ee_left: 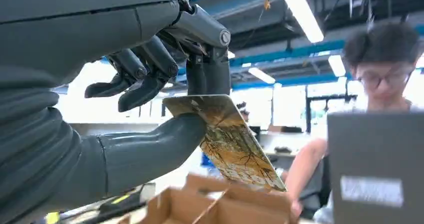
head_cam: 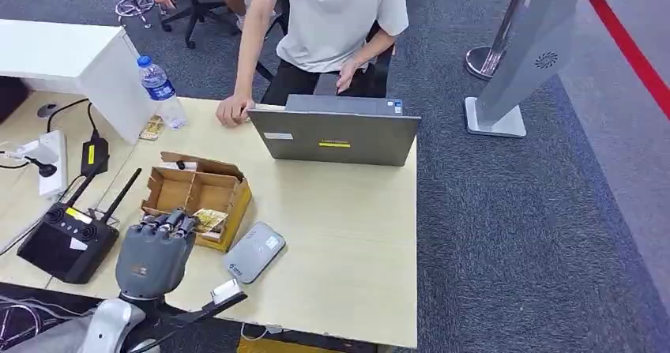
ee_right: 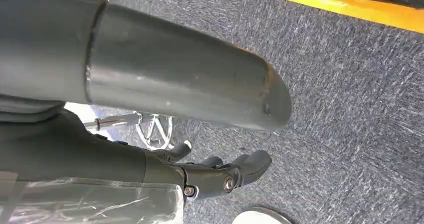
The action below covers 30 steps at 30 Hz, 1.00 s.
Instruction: Pass the card to the sensor for recognition and then transmit it.
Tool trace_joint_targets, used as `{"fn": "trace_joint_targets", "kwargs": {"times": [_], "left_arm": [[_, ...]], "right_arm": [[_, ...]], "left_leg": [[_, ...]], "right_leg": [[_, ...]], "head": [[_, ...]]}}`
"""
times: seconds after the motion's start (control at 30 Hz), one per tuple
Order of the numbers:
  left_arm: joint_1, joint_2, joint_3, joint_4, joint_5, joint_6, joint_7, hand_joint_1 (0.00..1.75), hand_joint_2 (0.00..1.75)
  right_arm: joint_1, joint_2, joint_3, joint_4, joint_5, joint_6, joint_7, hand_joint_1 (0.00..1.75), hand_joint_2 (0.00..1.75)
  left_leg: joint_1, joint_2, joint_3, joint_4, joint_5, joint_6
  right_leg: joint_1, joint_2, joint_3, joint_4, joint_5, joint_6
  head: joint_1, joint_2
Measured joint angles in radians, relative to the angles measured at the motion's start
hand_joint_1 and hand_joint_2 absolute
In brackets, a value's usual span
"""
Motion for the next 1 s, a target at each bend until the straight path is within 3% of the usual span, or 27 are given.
{"fn": "trace_joint_targets", "kwargs": {"times": [0.13, 0.27, 0.4, 0.53, 0.7, 0.8, 0.83, 1.0], "left_arm": [[-0.131, 0.006, -0.004, 0.005, 0.049, -0.031, 0.0, 1.75, 1.75], [-0.357, -0.001, -0.004, 0.117, 0.027, -0.024, 0.039, 1.75, 1.75], [-0.542, -0.019, -0.003, 0.303, -0.01, 0.108, 0.048, 1.75, 1.75], [-0.704, -0.037, 0.001, 0.539, -0.009, 0.173, 0.035, 1.75, 1.75], [-0.796, -0.055, 0.016, 0.704, 0.012, 0.202, 0.015, 1.75, 1.75], [-0.81, -0.065, 0.017, 0.746, 0.021, 0.199, 0.013, 1.75, 1.75], [-0.812, -0.069, 0.018, 0.754, 0.021, 0.198, 0.013, 0.0, 1.75], [-0.82, -0.073, 0.025, 0.78, 0.032, 0.174, 0.017, 0.0, 1.75]], "right_arm": [[-0.003, 0.0, 0.002, 0.0, 0.031, 0.006, -0.002, 0.0, 0.0], [-0.012, 0.0, 0.013, 0.0, 0.063, 0.018, -0.002, 0.0, 0.0], [-0.028, 0.0, 0.036, 0.0, 0.095, 0.035, 0.012, 0.0, 0.0], [-0.049, 0.0, 0.062, 0.0, 0.1, 0.052, 0.03, 0.0, 0.0], [-0.058, 0.001, 0.078, 0.001, 0.101, 0.055, 0.033, 0.0, 0.0], [-0.061, 0.002, 0.08, 0.001, 0.101, 0.055, 0.032, 0.0, 0.0], [-0.061, 0.002, 0.081, 0.001, 0.101, 0.055, 0.032, 0.0, 0.0], [-0.061, 0.002, 0.083, 0.002, 0.101, 0.055, 0.032, 0.0, 0.0]], "left_leg": [[0.0, -0.003, -0.001, 0.0, 0.003, 0.0], [0.0, -0.004, -0.002, 0.0, 0.006, -0.001], [0.0, -0.002, -0.001, 0.0, 0.008, -0.001], [0.0, -0.004, -0.005, 0.001, 0.01, 0.0], [0.0, -0.001, -0.005, 0.001, 0.01, 0.0], [0.0, 0.0, -0.006, 0.001, 0.01, 0.0], [0.0, 0.0, -0.006, 0.001, 0.01, 0.0], [0.0, 0.0, -0.006, 0.001, 0.01, 0.0]], "right_leg": [[0.0, -0.003, 0.0, 0.0, 0.001, 0.0], [0.0, -0.004, 0.0, 0.001, 0.005, -0.001], [0.0, -0.002, 0.0, 0.001, 0.008, -0.001], [0.0, -0.004, -0.003, 0.001, 0.009, -0.001], [0.0, 0.0, -0.005, 0.001, 0.009, -0.001], [0.0, 0.0, -0.006, 0.001, 0.009, -0.001], [0.0, 0.0, -0.006, 0.001, 0.009, -0.001], [0.0, 0.0, -0.006, 0.001, 0.009, -0.001]], "head": [[0.0, 0.0], [0.0, 0.0], [0.001, 0.0], [0.004, 0.0], [0.001, 0.0], [0.001, 0.0], [0.001, 0.0], [0.001, 0.0]]}}
